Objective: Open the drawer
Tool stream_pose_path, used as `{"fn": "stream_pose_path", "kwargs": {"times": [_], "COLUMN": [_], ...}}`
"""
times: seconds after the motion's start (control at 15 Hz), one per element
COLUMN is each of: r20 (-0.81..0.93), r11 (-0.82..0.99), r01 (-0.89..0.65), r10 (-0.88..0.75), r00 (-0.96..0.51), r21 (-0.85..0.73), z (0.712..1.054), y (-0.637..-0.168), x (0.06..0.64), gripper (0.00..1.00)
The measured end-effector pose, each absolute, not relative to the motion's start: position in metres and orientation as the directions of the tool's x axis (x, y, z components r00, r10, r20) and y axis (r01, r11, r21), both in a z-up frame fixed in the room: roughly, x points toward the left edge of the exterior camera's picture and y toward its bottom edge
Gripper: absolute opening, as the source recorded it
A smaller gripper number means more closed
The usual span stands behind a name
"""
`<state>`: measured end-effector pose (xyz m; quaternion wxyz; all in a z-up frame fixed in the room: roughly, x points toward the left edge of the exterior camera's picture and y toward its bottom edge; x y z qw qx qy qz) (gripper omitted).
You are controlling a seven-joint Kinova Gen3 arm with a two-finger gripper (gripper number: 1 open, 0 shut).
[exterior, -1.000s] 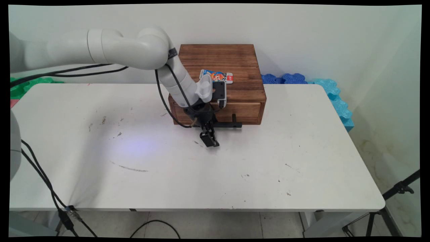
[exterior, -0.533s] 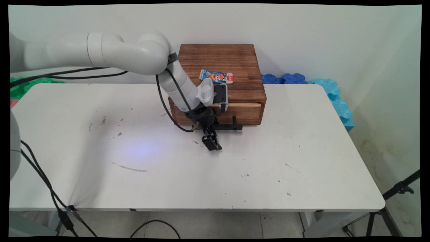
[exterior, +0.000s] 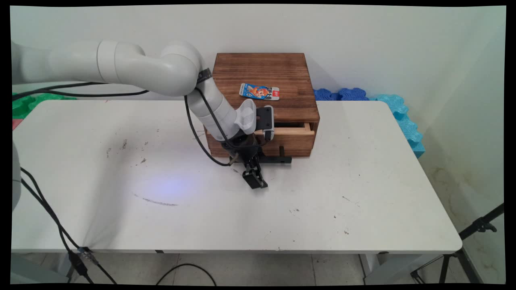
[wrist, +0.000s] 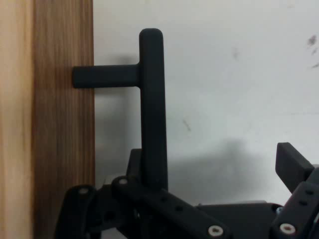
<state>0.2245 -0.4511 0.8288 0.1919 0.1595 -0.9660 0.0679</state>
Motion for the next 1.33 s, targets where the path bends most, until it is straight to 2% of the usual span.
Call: {"fn": "stream_pose_path", "kwargs": {"times": [1.33], "r20": [0.397], "r11": [0.956], "r01": [-0.294], "r10": [-0.263], "r00": [-0.879], "r21": [-0.019], "z": [0.843], "y": [-0.354], "x": [0.211], "gripper": [1.0]}}
